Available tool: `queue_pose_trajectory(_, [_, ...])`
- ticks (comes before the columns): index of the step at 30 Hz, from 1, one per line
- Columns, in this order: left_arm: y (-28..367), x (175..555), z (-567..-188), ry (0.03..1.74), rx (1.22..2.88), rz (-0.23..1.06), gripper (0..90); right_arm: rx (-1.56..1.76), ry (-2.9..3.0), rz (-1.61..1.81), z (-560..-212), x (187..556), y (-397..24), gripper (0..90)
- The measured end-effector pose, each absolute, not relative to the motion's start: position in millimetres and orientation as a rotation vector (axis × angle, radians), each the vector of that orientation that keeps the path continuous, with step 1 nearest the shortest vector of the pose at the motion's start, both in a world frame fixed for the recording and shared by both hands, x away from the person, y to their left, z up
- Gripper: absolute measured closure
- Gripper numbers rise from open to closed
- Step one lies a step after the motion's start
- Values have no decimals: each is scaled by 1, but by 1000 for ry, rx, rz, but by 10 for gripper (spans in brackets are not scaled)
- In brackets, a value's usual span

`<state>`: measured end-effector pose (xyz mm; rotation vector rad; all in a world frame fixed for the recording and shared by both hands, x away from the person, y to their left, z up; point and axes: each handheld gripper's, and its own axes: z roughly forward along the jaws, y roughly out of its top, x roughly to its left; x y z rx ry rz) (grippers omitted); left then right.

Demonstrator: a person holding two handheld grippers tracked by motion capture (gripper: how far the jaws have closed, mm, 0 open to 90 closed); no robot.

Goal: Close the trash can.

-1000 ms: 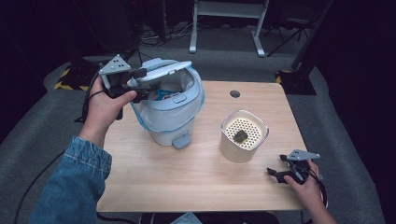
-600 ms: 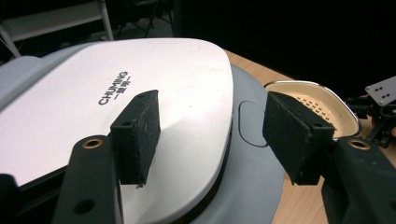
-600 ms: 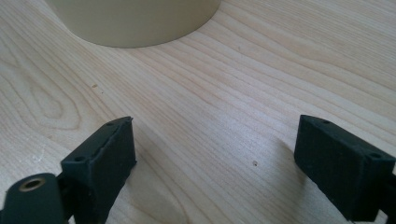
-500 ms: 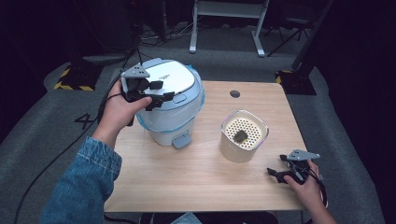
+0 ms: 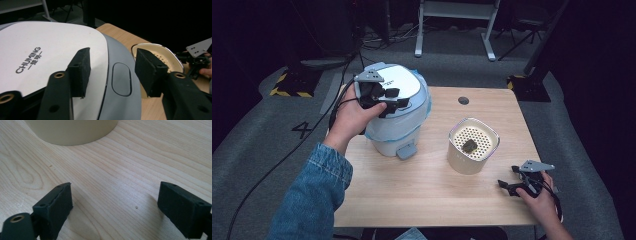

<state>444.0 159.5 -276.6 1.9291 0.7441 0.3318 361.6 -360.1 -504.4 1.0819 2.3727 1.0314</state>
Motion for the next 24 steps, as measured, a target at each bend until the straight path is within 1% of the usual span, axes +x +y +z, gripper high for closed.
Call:
queue_pose_trajectory(6, [154, 444, -276, 740, 1959, 376, 492, 1082, 2374, 1031, -504, 362, -360, 125])
queue_pose_trajectory(10, [153, 442, -277, 751, 1948, 386, 492, 1082, 2374, 1032, -504, 362, -360, 125])
queue_pose_trajectory(11, [153, 442, -276, 770, 1981, 379, 492, 1082, 2374, 1032, -504, 362, -360, 125])
queue_pose_trajectory(16, [149, 440, -279, 735, 1990, 440, 496, 1069, 2381, 1034, -505, 363, -360, 119])
queue_pose_trajectory(18, [150, 441, -279, 737, 1974, 425, 494, 1067, 2383, 1034, -505, 363, -360, 118])
queue_pose_trajectory(19, [151, 441, -280, 744, 1958, 408, 486, 1066, 2384, 1033, -505, 363, -360, 118])
queue_pose_trajectory(21, [153, 441, -280, 755, 1938, 392, 394, 1065, 2385, 1033, -505, 364, -360, 117])
queue_pose_trajectory(24, [155, 438, -277, 761, 1941, 405, 330, 1064, 2386, 1034, -505, 364, -360, 117])
